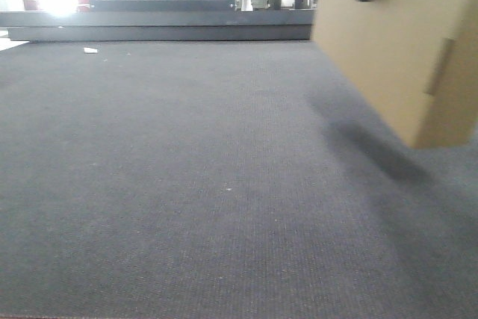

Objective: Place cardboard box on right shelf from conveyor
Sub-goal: 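Close the right gripper on the box and lift it off the floor, then hold the box in the right gripper while driving away from the carpet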

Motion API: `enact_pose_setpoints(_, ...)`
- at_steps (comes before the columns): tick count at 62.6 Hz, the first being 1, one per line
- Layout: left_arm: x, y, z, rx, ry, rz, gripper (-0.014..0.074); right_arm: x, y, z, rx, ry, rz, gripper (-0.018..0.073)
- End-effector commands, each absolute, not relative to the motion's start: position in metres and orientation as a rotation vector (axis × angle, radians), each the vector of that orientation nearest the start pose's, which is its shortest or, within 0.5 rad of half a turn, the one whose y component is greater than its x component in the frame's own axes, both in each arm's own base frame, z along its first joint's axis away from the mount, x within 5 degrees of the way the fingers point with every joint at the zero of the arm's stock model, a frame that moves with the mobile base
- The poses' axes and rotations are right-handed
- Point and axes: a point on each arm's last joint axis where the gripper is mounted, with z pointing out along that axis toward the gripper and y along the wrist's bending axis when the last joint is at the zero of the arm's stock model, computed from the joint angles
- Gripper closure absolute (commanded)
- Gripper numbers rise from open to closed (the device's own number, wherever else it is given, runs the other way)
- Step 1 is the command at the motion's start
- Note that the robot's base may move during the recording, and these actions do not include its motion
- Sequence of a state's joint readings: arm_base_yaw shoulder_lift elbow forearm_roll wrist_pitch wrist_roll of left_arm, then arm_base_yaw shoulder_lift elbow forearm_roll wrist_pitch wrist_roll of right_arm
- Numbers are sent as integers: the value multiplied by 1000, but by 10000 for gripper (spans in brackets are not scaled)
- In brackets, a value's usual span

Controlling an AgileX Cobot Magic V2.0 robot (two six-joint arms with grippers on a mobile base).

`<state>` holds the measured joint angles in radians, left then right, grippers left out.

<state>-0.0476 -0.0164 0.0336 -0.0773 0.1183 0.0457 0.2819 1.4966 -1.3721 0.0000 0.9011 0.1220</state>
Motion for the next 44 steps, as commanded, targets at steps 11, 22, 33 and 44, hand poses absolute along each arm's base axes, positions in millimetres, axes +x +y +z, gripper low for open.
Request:
enact_pose_setpoints(11,56,-3,198,9,1530,-69,713,247,43,369,-108,2205,145,370)
enact_pose_setpoints(22,56,-3,198,9,1530,-69,712,199,33,361,-98,2112,151,370)
enact_pose_setpoints(33,56,-3,198,9,1530,-69,713,148,25,356,-93,2005,160,370)
enact_pose_setpoints(44,56,-3,198,9,1530,-69,713,92,16,364,-86,1838,174,370)
